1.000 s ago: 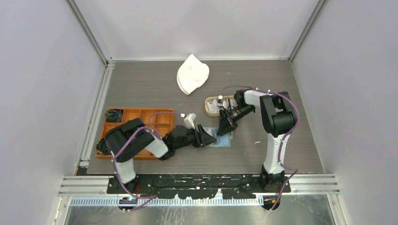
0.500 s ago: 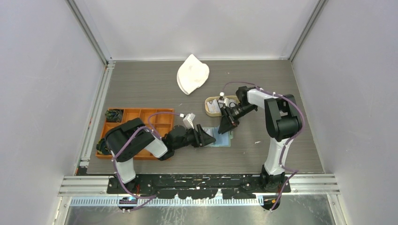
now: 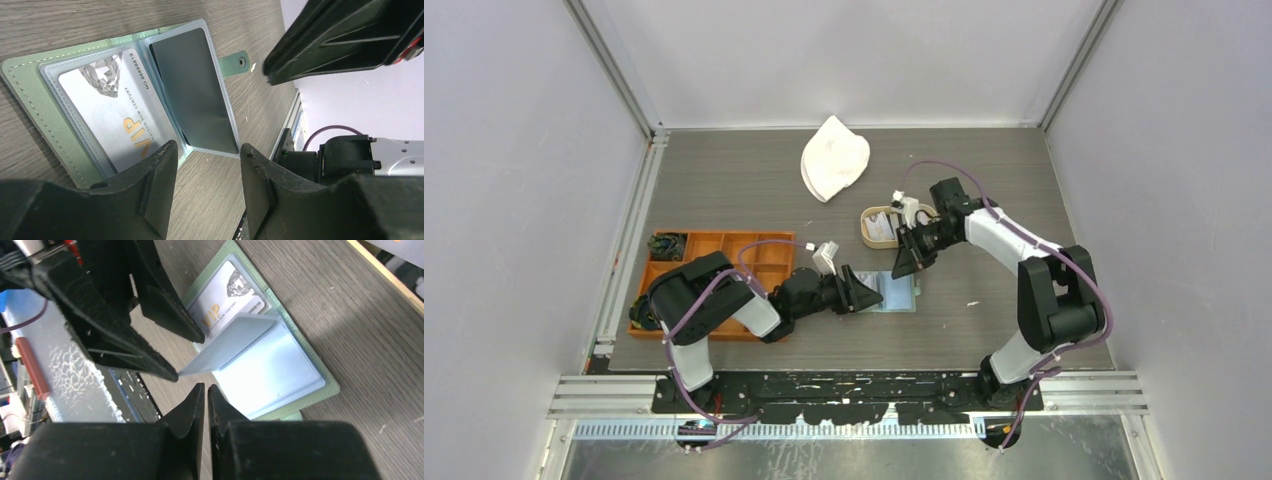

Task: Put the credit cards into the card holder
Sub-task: Insert the credit card into the card holder.

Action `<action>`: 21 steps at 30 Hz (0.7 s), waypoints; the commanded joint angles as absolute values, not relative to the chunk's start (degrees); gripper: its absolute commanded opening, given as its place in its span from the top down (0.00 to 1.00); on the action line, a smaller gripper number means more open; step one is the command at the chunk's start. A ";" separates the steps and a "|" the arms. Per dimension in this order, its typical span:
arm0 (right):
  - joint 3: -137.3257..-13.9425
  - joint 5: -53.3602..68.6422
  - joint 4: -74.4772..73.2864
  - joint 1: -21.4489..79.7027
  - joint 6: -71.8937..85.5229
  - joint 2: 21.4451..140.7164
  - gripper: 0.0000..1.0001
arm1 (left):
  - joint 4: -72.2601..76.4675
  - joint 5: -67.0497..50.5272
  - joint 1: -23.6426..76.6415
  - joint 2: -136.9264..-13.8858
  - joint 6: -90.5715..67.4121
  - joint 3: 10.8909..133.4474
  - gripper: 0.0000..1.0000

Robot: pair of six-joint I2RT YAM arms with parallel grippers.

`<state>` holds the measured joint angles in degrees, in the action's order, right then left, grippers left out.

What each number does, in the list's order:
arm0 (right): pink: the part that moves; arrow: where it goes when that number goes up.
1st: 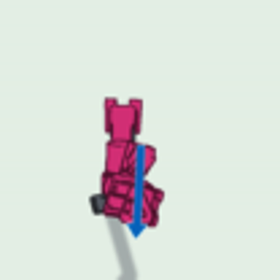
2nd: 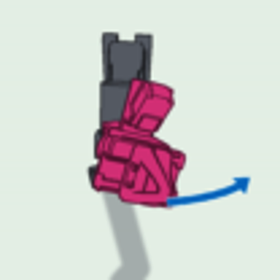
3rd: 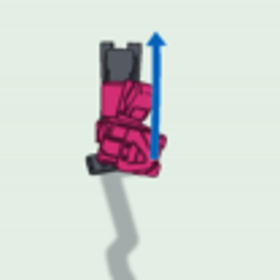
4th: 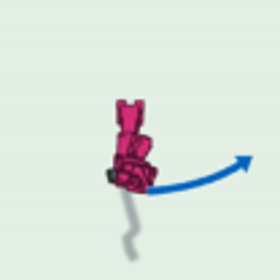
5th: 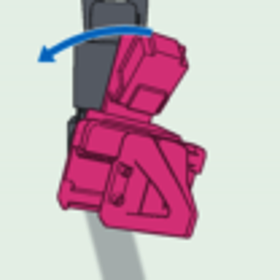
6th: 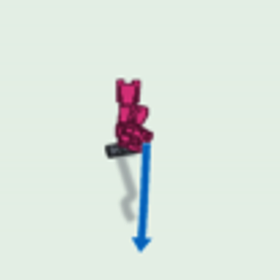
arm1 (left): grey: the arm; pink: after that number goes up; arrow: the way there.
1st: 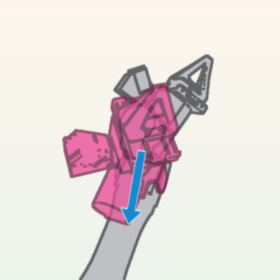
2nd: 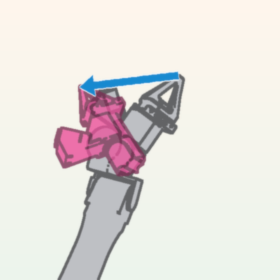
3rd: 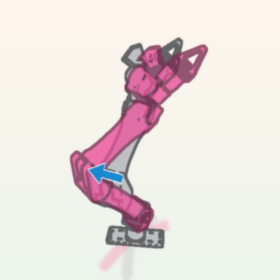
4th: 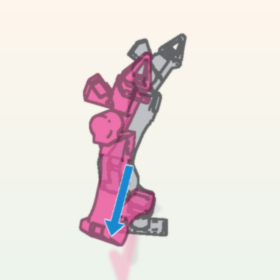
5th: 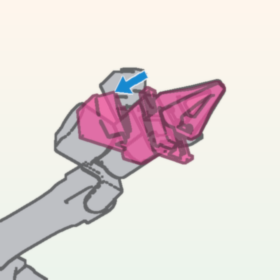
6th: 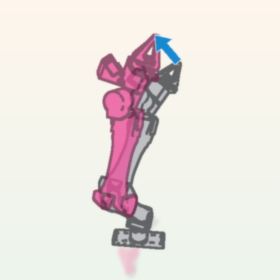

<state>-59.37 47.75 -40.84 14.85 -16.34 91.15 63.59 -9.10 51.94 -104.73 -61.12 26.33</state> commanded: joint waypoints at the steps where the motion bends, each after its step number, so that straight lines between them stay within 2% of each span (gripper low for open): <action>1: -59.05 39.30 -32.83 19.49 -11.99 92.58 0.90 | 65.39 -9.71 51.59 -103.06 -60.55 26.14 0.50; 8: -61.88 33.38 -34.53 25.68 -10.95 99.02 0.93 | 61.73 -9.73 51.83 -98.07 -59.36 25.77 0.47; 17: -62.94 34.34 -35.81 27.33 -11.76 99.18 0.90 | 31.29 -1.90 55.27 -79.54 -48.79 29.38 0.44; 21: -64.73 34.18 -38.14 27.16 -13.66 96.93 0.88 | 22.68 1.56 55.80 -72.00 -43.92 30.02 0.44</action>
